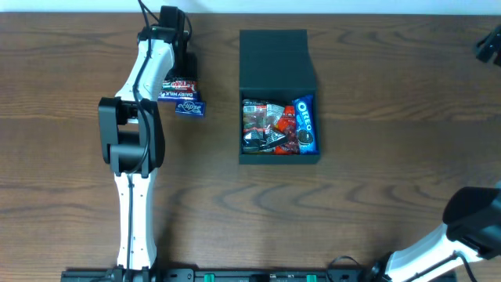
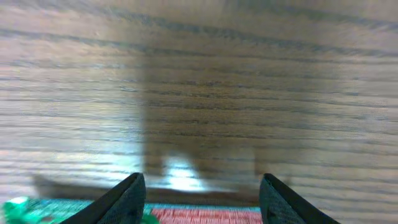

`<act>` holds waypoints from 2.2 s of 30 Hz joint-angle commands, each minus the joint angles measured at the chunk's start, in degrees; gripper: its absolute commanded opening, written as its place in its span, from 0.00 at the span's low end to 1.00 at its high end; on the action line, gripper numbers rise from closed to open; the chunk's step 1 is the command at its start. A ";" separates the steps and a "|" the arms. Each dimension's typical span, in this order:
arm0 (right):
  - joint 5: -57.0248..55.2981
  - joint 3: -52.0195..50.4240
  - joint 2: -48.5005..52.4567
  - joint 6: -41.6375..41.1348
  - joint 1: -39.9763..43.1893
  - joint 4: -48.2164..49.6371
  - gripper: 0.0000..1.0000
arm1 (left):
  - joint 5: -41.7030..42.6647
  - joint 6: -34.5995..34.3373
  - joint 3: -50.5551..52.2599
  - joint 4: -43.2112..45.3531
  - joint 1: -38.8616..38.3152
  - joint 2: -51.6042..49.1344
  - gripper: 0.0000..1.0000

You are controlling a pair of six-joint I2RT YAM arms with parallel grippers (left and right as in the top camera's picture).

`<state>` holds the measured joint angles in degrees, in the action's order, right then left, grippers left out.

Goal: Pack container
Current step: 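Grasp the green KitKat Milo bar with the left gripper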

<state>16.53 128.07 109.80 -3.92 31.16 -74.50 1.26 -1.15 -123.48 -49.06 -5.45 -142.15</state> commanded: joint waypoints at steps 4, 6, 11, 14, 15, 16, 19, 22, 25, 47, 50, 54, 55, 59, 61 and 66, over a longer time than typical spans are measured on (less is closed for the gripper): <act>0.00 -0.42 0.48 -0.72 -0.55 -0.15 0.99 | -1.90 -8.15 -3.30 -1.90 0.26 10.14 0.67; 0.00 -0.42 0.46 -0.72 -0.55 -0.31 0.99 | -1.88 -15.34 -3.30 -4.46 0.26 11.93 0.66; 0.00 -0.42 0.48 -0.72 -0.55 -0.15 0.99 | -4.50 -36.04 -3.15 -11.32 0.22 12.76 0.64; 0.00 -0.44 0.48 -0.72 -0.55 -0.04 0.99 | -5.31 -46.38 -2.95 -11.78 0.22 12.15 0.65; 0.00 -0.42 0.48 -0.72 -0.55 -0.04 0.99 | -5.33 -50.29 -2.89 -11.72 0.22 12.07 0.66; 0.00 -0.42 0.46 -0.72 -0.55 -0.07 0.99 | -5.55 -52.98 -2.82 -11.56 0.22 11.87 0.66; 0.00 -0.42 0.48 -0.72 -0.55 -0.11 0.99 | -6.12 -62.90 -2.49 -11.58 0.15 11.19 0.68; 0.00 -0.42 0.46 -0.72 -0.55 -0.17 0.99 | -5.90 -68.54 -2.25 -11.82 -0.15 9.97 0.70; 0.00 -0.42 0.48 -0.72 -0.55 -0.17 0.99 | -5.66 -71.58 -2.25 -12.02 -0.59 8.61 0.70; -0.09 -0.42 0.46 1.25 -0.55 -1.66 0.99 | -7.82 -82.71 -2.25 -9.79 -2.75 1.90 0.71; -0.09 -0.42 0.48 1.22 -0.55 -1.68 0.99 | -7.65 -82.71 -2.25 -9.84 -2.78 1.20 0.71; -0.09 -0.42 0.46 1.25 -0.55 -1.68 0.99 | -8.41 -82.66 -2.25 -9.49 -2.73 0.61 0.71; -0.09 -0.42 0.48 1.25 -0.55 -1.68 0.99 | -8.70 -82.68 -2.25 -9.29 -2.71 0.46 0.71; -0.09 -0.44 0.46 1.25 -0.55 -1.68 0.99 | -8.76 -82.68 -2.25 -8.76 -2.45 0.00 0.71; -0.09 -0.42 0.48 1.25 -0.55 -1.68 0.99 | -8.92 -82.66 -2.25 -8.52 -2.32 -0.04 0.71; -0.09 -0.42 0.48 1.25 -0.55 -1.66 0.99 | -9.29 -82.68 -2.25 -8.50 -2.05 -0.07 0.71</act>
<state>16.51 128.07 109.80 -3.62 31.16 -76.03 -6.44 -82.78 -125.97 -57.34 -8.08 -140.94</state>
